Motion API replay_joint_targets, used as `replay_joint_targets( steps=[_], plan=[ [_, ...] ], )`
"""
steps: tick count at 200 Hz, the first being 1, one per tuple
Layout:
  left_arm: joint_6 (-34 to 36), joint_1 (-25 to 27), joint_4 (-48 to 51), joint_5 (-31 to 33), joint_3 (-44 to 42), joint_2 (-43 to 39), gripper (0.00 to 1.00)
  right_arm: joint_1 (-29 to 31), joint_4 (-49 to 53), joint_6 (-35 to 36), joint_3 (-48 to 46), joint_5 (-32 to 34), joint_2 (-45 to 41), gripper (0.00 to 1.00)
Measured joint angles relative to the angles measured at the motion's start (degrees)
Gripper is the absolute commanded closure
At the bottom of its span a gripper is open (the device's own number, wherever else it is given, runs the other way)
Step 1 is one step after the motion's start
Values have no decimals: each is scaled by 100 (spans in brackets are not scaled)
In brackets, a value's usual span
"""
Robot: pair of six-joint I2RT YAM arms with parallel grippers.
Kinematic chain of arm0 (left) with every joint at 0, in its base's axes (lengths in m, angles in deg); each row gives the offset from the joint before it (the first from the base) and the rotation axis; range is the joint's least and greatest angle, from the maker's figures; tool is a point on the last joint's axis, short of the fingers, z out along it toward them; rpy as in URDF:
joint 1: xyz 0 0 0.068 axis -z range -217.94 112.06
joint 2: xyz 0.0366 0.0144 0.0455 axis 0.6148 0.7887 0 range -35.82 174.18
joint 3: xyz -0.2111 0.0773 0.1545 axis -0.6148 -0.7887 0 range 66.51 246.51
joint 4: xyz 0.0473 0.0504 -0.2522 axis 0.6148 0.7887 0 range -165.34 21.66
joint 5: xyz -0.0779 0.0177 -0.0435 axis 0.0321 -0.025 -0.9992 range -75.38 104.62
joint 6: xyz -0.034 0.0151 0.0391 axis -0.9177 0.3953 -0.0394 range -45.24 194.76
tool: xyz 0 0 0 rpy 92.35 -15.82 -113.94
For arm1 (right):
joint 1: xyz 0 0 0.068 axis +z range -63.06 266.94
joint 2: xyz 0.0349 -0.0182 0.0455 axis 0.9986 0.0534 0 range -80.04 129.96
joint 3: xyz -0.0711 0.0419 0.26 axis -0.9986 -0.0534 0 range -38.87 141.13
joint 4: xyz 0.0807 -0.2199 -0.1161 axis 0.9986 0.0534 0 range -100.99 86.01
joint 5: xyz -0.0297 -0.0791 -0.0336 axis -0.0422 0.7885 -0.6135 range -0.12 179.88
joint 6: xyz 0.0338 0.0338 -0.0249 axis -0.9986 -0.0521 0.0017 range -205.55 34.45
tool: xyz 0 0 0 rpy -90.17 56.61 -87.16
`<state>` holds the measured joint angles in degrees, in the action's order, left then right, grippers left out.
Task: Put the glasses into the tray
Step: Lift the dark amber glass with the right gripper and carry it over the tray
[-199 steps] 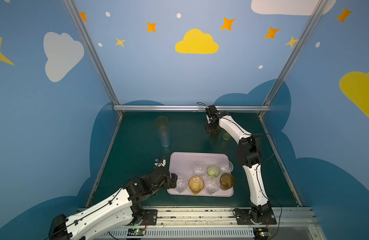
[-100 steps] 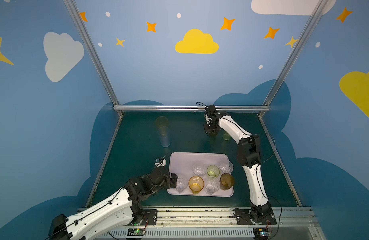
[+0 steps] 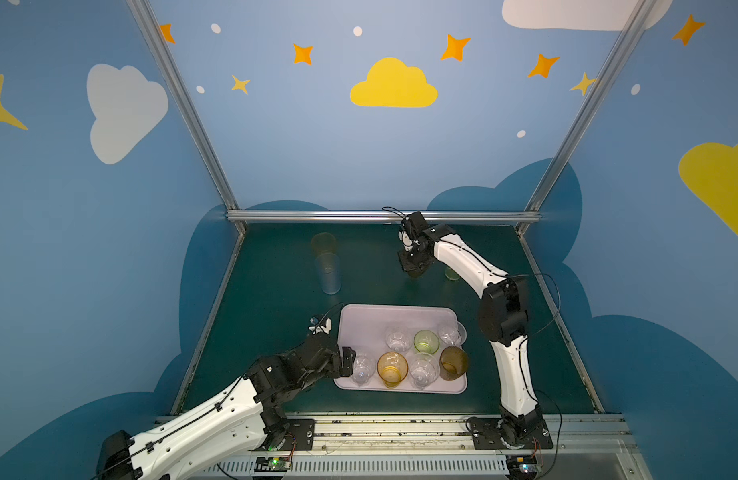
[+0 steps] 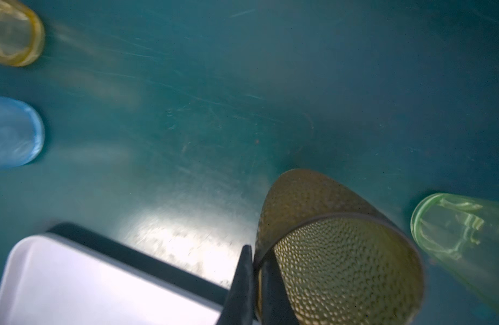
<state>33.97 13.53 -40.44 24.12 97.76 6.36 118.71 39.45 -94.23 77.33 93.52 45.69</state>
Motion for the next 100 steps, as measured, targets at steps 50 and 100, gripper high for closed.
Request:
replay_joint_targets(
  steps=[50, 100],
  plan=[
    [-59, 0, -61, -186, 0, -42, 0, 411, -140, -59, -831, 46, -920, 100],
    [-179, 0, -57, -293, 0, -321, 0, 846, -304, -205, -1545, 92, -1755, 100]
  ],
)
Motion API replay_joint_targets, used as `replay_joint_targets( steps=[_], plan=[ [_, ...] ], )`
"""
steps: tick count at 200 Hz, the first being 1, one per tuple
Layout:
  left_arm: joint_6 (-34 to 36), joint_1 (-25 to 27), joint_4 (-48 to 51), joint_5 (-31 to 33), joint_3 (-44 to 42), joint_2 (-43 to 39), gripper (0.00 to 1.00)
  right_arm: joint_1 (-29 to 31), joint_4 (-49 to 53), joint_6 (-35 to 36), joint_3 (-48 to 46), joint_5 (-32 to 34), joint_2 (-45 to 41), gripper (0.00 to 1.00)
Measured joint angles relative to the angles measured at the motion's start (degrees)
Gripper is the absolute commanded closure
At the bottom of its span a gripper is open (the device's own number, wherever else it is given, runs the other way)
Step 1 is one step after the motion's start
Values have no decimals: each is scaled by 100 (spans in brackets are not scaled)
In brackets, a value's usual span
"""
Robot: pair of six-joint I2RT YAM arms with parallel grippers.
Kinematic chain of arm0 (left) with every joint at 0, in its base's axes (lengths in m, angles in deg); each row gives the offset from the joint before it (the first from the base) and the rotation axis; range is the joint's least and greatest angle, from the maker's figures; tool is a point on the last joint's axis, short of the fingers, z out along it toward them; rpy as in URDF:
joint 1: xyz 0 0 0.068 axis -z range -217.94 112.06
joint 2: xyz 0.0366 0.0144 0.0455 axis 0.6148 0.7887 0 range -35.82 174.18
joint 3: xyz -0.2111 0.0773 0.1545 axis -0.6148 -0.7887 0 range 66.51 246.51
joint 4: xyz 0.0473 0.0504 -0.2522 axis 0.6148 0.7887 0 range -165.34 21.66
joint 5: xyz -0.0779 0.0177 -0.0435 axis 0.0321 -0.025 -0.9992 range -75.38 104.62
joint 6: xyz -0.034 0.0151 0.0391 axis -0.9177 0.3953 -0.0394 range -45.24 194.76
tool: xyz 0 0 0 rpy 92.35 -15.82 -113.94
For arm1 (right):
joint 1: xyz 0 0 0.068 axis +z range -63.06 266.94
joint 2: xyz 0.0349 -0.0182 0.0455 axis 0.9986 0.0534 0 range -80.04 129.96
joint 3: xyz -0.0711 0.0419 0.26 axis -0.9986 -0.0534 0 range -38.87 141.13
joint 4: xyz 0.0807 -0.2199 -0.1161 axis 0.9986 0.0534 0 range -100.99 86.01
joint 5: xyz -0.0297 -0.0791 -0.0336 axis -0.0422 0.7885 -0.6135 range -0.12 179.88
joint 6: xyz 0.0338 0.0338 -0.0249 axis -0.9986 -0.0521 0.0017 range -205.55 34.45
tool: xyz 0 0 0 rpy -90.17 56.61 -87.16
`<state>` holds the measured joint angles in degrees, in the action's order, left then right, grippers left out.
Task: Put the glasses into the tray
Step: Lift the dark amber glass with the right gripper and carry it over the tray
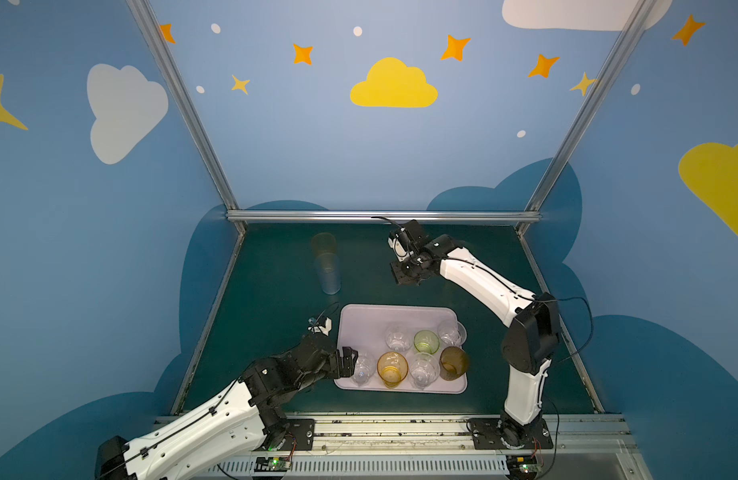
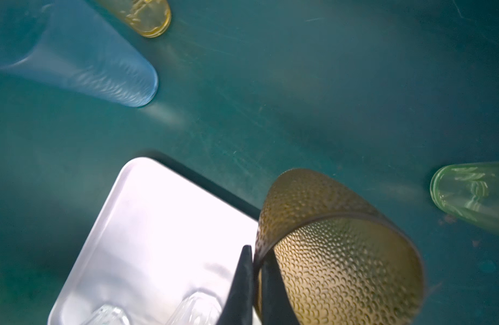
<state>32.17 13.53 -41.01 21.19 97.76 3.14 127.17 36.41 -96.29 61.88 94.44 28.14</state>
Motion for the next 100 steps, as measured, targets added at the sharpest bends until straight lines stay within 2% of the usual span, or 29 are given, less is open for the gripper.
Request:
replay_joint_targets(
  steps=[42, 100],
  plan=[
    [-155, 0, 94, -22, -35, -509, 0, 256, -96, -166, -444, 81, -529, 100],
    [-291, -4, 264, -22, -216, -918, 0, 719, -87, -387, -568, 313, -929, 100]
  ],
)
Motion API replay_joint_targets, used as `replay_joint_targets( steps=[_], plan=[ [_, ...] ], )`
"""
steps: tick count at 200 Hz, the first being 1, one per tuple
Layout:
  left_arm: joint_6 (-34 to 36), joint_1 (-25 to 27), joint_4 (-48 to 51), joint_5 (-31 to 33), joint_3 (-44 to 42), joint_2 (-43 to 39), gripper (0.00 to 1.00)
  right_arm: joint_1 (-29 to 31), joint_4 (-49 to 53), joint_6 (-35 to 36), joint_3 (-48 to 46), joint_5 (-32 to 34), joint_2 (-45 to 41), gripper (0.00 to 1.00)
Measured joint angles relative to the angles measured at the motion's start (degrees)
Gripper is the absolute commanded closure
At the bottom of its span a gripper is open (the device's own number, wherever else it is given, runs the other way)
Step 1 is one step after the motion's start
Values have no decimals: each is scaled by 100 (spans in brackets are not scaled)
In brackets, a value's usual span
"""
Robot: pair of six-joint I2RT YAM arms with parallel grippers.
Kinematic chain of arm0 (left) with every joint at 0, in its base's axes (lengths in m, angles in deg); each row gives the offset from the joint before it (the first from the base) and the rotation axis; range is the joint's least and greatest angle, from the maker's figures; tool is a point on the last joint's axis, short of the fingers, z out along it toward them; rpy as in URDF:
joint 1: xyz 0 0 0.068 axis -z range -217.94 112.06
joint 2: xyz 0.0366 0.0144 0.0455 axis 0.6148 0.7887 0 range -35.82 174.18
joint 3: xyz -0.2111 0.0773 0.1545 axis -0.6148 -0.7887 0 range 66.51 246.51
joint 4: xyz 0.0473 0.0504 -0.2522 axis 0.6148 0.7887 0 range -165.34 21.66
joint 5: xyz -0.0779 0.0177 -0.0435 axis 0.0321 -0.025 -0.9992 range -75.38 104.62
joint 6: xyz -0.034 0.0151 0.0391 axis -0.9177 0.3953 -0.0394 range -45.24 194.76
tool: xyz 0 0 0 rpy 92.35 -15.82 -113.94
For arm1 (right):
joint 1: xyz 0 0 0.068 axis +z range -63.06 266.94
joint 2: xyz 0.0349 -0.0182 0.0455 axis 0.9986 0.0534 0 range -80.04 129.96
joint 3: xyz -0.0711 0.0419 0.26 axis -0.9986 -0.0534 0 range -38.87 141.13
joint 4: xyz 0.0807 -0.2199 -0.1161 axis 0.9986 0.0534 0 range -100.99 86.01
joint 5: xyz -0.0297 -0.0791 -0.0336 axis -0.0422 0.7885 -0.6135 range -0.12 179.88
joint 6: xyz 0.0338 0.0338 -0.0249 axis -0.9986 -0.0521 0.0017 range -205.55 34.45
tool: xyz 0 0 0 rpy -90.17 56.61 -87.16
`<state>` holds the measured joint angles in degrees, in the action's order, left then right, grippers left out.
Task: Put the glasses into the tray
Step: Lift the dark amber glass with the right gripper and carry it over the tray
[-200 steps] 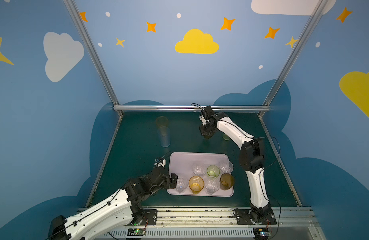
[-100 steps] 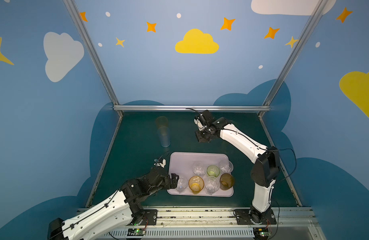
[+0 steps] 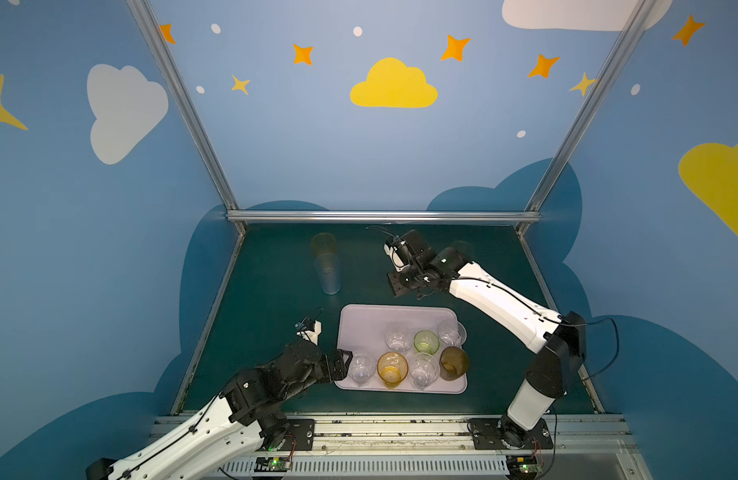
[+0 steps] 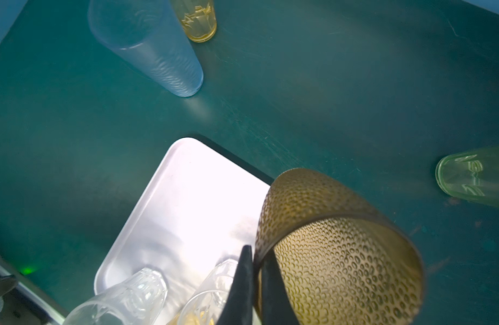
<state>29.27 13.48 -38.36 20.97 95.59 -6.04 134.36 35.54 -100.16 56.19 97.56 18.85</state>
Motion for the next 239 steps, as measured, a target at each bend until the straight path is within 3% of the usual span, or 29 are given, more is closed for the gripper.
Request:
replay_joint_targets(
  steps=[79, 138, 239],
  plan=[
    [-35, -2, 363, 90, -81, -380, 0, 645, 22, -352, -109, 317, -256, 100],
    [-109, 2, 579, 236, -258, -1182, 0, 1156, 155, -592, 31, 507, -221, 100],
    [-129, 205, 601, 304, -313, -1663, 0, 1473, 529, -1126, 925, 385, 634, 100]
  ],
)
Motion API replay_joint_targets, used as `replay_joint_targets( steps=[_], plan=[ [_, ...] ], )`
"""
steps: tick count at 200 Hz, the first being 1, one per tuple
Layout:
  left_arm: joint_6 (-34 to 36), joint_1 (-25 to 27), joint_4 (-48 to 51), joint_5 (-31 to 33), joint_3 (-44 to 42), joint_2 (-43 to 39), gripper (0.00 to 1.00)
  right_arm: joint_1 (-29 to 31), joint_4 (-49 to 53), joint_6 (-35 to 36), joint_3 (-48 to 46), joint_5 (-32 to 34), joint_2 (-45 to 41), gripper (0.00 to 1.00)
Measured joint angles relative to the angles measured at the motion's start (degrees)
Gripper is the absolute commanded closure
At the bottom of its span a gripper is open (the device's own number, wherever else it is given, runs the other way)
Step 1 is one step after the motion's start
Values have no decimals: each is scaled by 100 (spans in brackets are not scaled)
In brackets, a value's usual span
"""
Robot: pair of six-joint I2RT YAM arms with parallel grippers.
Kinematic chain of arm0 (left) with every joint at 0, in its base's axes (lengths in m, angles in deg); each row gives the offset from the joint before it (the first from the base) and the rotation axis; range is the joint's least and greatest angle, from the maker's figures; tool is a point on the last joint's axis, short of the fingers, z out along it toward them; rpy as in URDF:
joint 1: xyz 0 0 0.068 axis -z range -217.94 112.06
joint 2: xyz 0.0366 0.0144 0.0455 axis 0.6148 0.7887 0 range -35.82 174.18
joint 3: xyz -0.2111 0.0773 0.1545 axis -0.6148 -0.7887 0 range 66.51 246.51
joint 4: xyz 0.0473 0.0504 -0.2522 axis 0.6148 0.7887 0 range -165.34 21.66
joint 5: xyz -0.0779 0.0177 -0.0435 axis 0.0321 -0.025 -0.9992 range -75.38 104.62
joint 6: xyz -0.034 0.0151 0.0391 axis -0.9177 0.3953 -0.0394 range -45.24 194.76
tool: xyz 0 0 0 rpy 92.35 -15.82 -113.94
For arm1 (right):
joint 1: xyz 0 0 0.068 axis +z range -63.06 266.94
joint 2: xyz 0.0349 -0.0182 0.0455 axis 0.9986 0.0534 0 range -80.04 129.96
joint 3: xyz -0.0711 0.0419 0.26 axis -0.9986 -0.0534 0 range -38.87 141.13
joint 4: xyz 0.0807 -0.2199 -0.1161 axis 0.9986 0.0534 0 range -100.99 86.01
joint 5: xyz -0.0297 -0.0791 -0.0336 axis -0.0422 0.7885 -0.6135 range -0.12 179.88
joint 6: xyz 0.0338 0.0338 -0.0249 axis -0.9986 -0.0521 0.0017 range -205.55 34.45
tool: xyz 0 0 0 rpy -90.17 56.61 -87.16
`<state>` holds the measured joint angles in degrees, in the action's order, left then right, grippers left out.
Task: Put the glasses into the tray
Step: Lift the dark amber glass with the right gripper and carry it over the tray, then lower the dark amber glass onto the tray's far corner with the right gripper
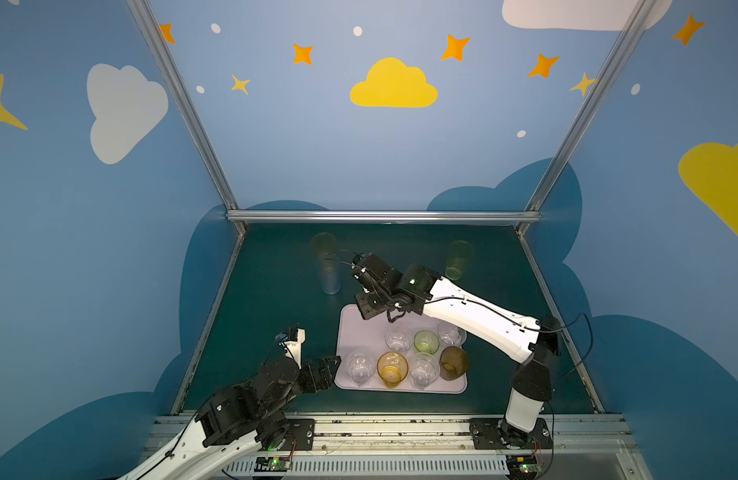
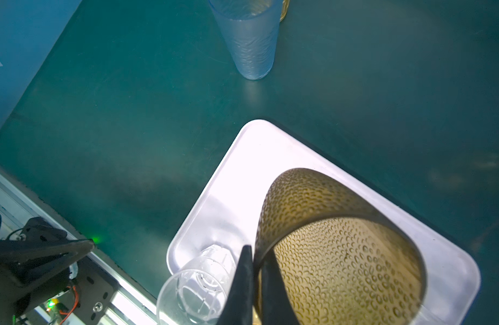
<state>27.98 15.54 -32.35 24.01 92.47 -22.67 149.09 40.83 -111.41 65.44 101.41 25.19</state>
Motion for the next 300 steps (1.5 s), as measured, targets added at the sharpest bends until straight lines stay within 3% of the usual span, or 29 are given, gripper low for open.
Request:
replay_joint_targets(
  steps=[101, 300],
  plan=[
    [-68, 66, 127, 341, 0, -831, 0, 284, 240, -481, 358, -240, 640, 100],
    [-210, 385, 367, 704, 0, -1152, 0, 282, 380, -1043, 164, -157, 1327, 100]
  ],
)
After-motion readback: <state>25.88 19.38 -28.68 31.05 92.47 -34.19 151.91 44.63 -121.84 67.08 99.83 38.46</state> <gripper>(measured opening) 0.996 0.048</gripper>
